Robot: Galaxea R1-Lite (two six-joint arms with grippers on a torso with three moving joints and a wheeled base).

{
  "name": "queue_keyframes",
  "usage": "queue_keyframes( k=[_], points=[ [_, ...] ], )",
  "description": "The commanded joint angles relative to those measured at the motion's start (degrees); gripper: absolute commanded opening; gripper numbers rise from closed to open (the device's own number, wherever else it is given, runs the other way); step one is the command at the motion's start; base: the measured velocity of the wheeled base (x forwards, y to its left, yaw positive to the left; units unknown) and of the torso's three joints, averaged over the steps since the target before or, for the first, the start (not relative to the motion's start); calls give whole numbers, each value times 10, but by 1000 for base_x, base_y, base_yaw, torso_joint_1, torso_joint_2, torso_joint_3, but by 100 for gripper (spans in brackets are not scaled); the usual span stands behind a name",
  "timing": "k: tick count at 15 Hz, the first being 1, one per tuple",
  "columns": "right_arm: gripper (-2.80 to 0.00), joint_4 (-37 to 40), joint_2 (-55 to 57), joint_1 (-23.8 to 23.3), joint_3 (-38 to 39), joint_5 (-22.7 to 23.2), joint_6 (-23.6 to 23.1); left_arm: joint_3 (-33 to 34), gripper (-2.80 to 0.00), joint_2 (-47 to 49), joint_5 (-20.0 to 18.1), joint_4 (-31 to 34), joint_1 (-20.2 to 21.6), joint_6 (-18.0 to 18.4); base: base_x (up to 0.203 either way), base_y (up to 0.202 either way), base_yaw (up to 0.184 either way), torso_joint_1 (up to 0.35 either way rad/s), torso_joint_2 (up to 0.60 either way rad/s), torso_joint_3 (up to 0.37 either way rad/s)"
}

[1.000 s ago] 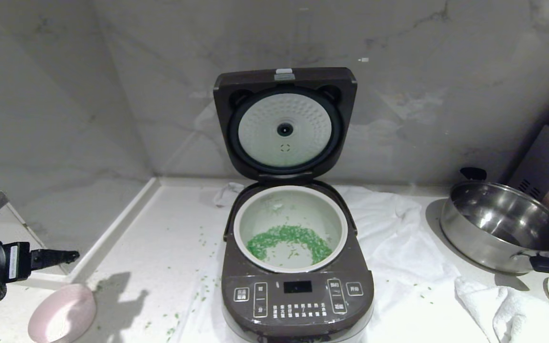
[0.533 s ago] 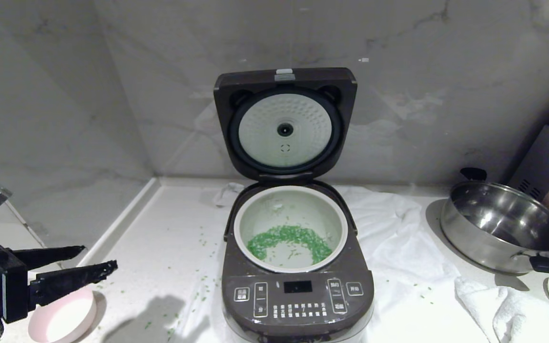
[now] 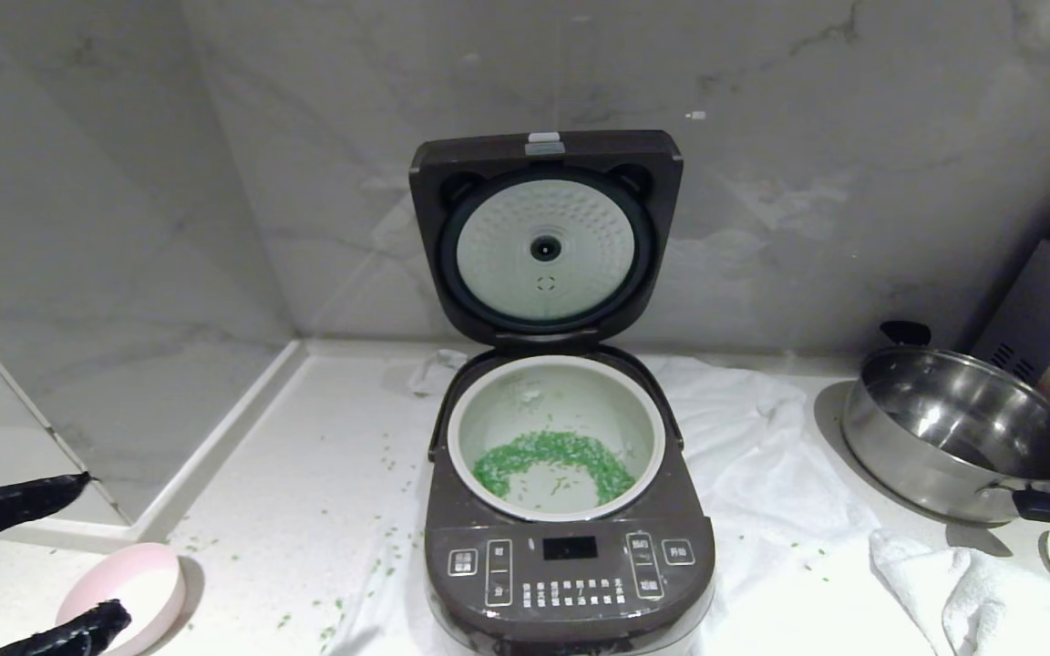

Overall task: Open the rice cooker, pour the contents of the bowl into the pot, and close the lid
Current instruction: Turn on the tap

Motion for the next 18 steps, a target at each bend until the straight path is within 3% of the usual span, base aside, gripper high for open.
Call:
queue_keyframes(
  k=[1, 3, 7, 10, 12, 16, 18],
  points=[
    [-280, 0, 1, -1, 1, 0, 0, 11, 0, -109, 23, 0, 88, -9, 0, 0, 0, 0, 0, 0],
    [-280, 0, 1, 0, 1, 0, 0, 24, 0, -161, 48, 2, 104, -15, 0, 0, 0, 0, 0, 0],
    [-280, 0, 1, 0, 1, 0, 0, 18, 0, -152, 57, 1, 1, -31, 0, 0, 0, 0, 0, 0],
    [-280, 0, 1, 0, 1, 0, 0, 28, 0, -178, 55, 6, -23, -34, 0, 0, 0, 0, 0, 0],
    [-280, 0, 1, 0, 1, 0, 0, 80, 0, -210, 64, 5, -27, -33, 0, 0, 0, 0, 0, 0],
    [-280, 0, 1, 0, 1, 0, 0, 183, 0, -311, 144, -2, -32, -30, 0, 0, 0, 0, 0, 0],
    [-280, 0, 1, -1, 1, 0, 0, 215, 0, -334, 218, -2, -35, -28, 0, 0, 0, 0, 0, 0]
  ],
)
